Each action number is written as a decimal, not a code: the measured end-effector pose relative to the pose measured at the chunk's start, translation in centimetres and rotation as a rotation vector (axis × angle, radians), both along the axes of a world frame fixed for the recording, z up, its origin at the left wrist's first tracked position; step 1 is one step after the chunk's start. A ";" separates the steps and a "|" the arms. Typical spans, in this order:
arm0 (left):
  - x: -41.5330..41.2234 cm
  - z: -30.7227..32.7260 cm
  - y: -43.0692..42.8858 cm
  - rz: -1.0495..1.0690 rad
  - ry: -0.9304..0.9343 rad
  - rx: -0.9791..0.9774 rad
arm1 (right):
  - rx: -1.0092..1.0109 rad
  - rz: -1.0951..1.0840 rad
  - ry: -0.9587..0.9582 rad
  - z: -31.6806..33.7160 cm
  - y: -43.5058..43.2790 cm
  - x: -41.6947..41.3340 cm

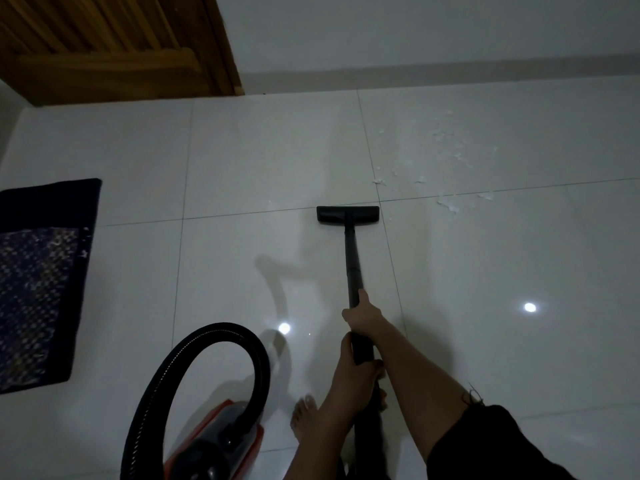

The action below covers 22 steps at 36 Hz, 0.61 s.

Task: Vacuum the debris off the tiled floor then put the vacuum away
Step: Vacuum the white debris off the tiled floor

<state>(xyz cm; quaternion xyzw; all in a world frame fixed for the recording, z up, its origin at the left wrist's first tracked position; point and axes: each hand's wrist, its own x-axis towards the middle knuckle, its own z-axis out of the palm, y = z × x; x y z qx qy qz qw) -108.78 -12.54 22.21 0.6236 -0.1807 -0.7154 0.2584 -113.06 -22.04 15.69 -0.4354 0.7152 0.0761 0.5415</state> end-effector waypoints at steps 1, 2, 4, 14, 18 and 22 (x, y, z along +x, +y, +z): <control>-0.5 0.0 0.1 -0.002 -0.005 0.001 | -0.001 0.001 0.000 0.0 0.1 -0.5; -1.0 0.0 0.1 -0.002 -0.012 0.002 | -0.003 0.003 0.002 0.0 0.2 -1.0; -1.9 0.0 0.3 -0.002 -0.022 -0.004 | -0.005 0.005 0.011 0.1 0.4 -2.0; -6.6 0.3 0.0 -0.073 0.033 -0.026 | 0.008 -0.017 0.005 -0.1 0.3 -7.5; -8.4 0.2 -0.7 -0.076 0.047 -0.011 | 0.017 -0.028 -0.007 -0.3 -0.1 -9.6; -10.0 0.0 -1.6 -0.082 0.053 -0.004 | 0.019 -0.044 -0.010 -0.7 -0.9 -11.2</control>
